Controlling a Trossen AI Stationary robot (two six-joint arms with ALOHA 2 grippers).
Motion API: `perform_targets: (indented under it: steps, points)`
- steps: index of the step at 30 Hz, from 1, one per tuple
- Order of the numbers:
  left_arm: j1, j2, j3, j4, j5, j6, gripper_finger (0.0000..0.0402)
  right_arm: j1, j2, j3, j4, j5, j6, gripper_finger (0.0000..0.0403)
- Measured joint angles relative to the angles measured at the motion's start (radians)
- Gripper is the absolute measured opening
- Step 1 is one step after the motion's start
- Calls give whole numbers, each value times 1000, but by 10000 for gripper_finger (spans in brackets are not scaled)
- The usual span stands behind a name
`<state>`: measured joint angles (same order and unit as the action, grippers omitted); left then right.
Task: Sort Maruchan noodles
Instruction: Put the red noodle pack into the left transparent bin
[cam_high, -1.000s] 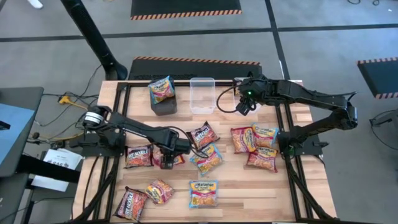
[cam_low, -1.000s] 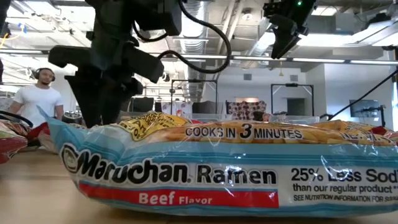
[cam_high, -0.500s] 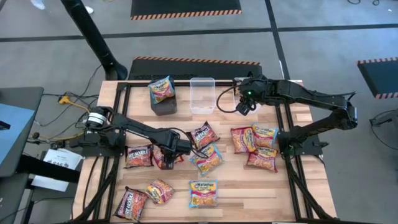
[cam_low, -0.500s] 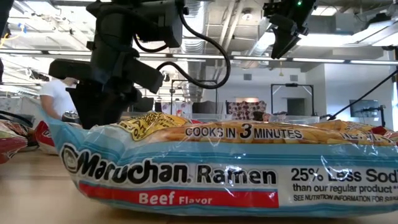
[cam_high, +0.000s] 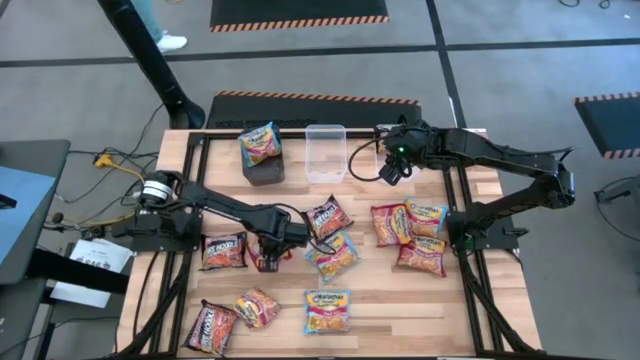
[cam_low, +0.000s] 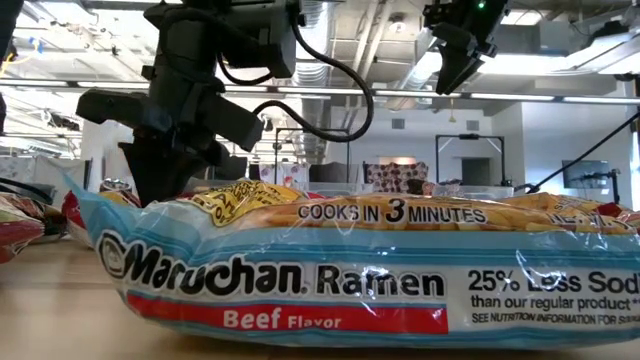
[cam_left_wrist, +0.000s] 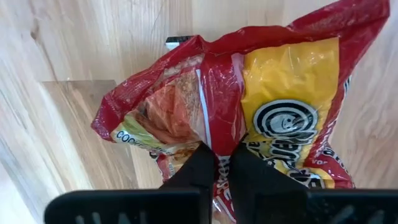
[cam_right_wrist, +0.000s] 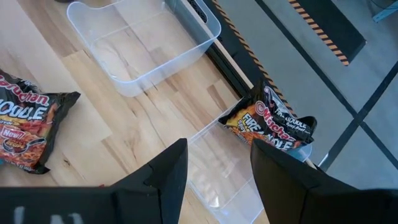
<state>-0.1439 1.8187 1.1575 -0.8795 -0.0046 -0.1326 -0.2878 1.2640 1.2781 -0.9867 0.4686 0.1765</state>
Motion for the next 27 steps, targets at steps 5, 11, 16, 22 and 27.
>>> perform_targets:
  steps: [5, 11, 16, 22, 27]
  points:
    - [15, -8, 42, 3, 38, 9, 5, 0, 0, 0, 0, 0, 1, 201]
    - [38, -77, 70, 0, 53, -6, 1, 0, 0, 0, 0, 0, 1, 201]
    - [56, -158, 70, -2, 45, -49, 0, 0, 0, 0, 0, 0, 4, 201]
    - [78, -278, 70, 7, -24, -102, 0, 0, 0, 0, 2, -58, 36, 201]
    - [93, -380, 71, 22, -116, -152, 0, 0, 0, 0, 18, -126, 36, 201]
